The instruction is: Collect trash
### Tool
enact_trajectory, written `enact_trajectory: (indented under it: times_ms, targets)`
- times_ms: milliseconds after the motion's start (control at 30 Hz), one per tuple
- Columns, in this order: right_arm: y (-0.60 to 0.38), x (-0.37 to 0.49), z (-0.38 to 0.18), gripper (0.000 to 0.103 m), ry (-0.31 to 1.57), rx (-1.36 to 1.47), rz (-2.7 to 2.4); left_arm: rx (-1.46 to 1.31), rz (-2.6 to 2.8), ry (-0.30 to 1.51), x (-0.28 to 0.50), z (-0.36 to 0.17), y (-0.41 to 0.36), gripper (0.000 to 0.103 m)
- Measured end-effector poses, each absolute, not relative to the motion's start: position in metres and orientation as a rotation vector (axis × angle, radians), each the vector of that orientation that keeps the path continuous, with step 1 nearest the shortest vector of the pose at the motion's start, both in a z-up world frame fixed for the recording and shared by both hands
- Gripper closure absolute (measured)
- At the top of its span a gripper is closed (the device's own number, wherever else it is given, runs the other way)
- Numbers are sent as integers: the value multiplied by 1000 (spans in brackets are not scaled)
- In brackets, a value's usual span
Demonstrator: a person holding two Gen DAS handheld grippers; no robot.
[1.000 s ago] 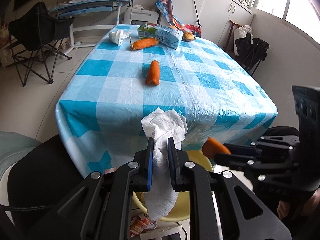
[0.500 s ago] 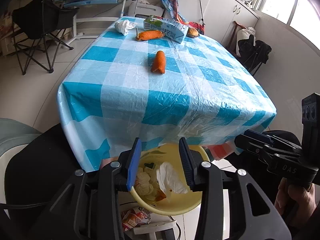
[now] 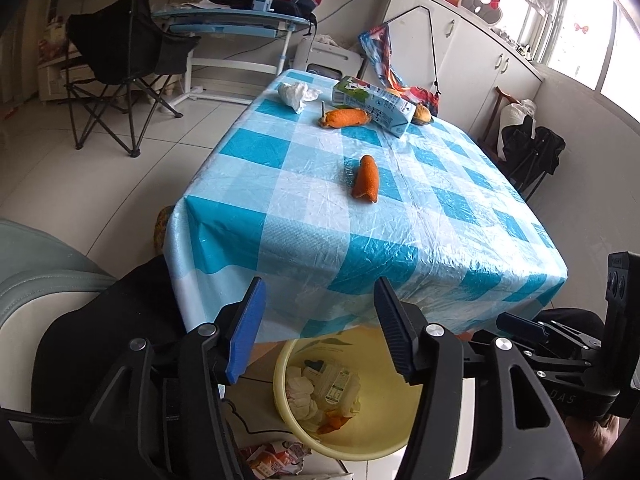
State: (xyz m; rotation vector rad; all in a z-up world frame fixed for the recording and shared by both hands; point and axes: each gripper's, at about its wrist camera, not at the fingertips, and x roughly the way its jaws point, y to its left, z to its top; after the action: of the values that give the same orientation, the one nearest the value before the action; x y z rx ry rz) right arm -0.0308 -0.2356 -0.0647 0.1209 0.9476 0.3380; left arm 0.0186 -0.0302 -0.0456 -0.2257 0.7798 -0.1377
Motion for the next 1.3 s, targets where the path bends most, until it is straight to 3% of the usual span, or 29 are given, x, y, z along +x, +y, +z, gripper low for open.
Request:
enact_trajectory:
  times_ms: [333,1300]
  targets:
    - [-230,-30,-68,39,961,98,337,-224,-110,763,16,-47,-26,43]
    - [-203,-35,-65,39,925,-17,417,-236,-90,746,19,-46,-22,41]
